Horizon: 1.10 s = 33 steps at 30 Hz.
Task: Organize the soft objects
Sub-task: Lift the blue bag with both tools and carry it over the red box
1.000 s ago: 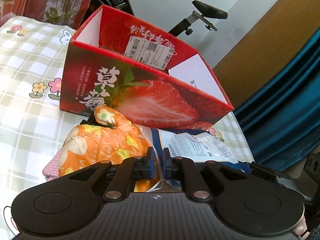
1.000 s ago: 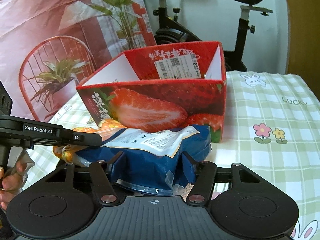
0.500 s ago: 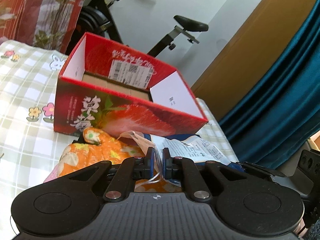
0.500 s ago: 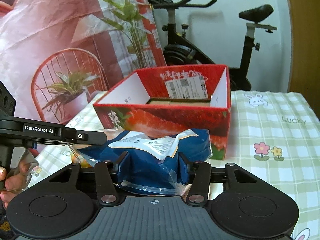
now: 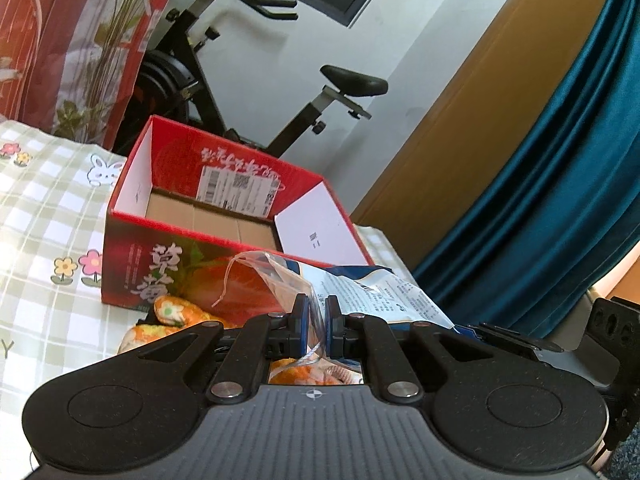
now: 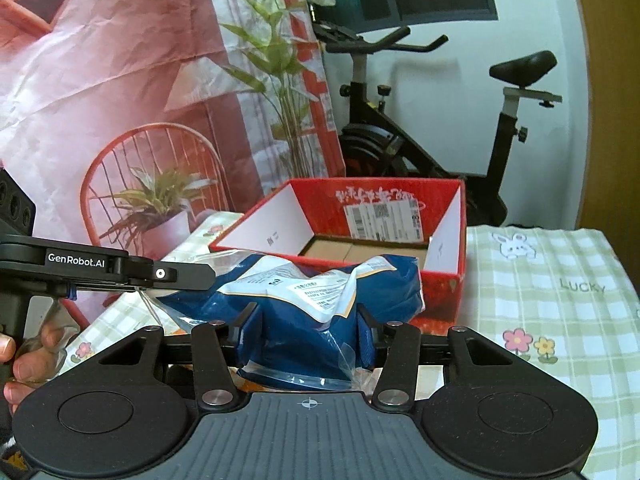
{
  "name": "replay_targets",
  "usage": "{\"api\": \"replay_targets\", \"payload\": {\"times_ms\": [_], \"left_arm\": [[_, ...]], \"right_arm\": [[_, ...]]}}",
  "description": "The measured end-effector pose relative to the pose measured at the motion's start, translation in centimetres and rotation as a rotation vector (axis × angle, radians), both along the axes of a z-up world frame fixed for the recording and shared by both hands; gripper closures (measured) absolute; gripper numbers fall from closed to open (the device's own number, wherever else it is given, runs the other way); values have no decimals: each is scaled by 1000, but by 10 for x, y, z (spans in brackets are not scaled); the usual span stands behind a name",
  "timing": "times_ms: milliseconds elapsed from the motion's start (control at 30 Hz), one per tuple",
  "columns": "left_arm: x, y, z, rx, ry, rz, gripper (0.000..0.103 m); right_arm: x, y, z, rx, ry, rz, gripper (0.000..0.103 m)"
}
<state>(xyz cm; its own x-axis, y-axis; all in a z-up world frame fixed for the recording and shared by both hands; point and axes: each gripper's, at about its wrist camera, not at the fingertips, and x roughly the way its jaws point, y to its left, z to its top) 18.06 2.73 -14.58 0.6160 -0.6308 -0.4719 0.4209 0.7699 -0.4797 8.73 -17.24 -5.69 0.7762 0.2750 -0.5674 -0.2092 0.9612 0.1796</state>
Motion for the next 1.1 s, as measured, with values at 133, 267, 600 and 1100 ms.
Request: {"api": "replay_targets", "payload": {"times_ms": [133, 267, 600, 1100], "left_arm": [[2, 1, 6, -7, -17, -3, 94], [5, 1, 10, -14, -30, -4, 94], [13, 2, 17, -18, -58, -6, 94], [39, 0, 21, -9, -60, 5, 94]], "right_arm": [[2, 2, 7, -9, -17, 7, 58], [6, 1, 13, -13, -30, 13, 58], [18, 4, 24, -38, -59, 31, 58], [53, 6, 29, -90, -73, 61, 58]]}}
